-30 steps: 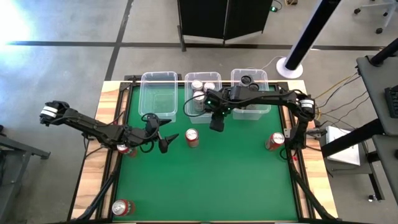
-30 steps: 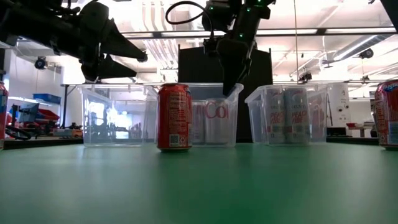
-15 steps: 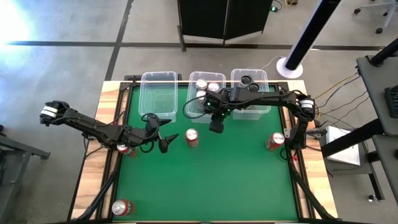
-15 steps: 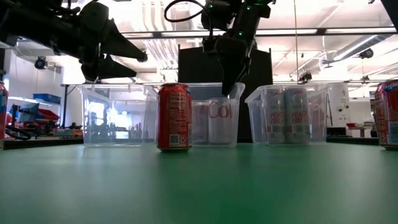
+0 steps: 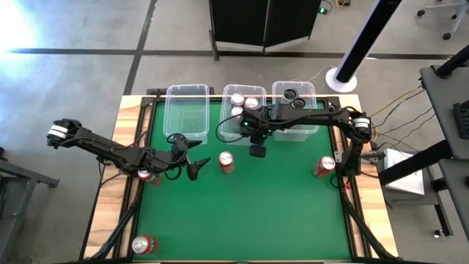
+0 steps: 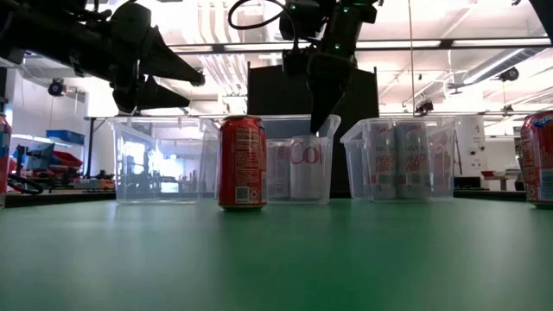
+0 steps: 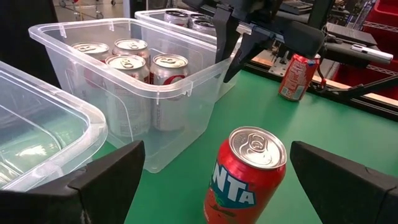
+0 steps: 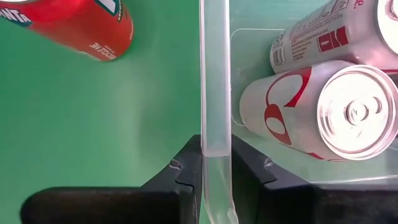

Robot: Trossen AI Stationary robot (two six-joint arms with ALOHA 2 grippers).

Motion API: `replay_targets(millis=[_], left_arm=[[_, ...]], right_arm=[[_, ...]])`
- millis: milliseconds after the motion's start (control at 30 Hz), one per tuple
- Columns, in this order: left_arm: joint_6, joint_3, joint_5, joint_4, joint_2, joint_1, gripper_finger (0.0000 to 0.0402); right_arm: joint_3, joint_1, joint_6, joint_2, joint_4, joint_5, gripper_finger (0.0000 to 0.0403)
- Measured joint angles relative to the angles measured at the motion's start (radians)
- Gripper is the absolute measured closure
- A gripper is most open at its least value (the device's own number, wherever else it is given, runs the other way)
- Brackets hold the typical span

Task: Sort soda cans
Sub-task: Adjust the middle transparent bin

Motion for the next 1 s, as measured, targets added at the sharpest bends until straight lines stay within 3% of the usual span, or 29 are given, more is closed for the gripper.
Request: replay_targets(millis=[467, 1000], left_arm=[[0.0, 0.0, 0.0, -0.008, 0.0, 0.0, 0.0015], [-0.004, 0.0, 0.0, -0.006, 0.0, 0.0, 0.0015]], right_arm=[[0.0, 0.016, -0.012, -0.002, -0.027, 0.019, 0.0354], [-0.001, 0.014, -0.159, -0.002, 0.018, 0.098, 0.0357]])
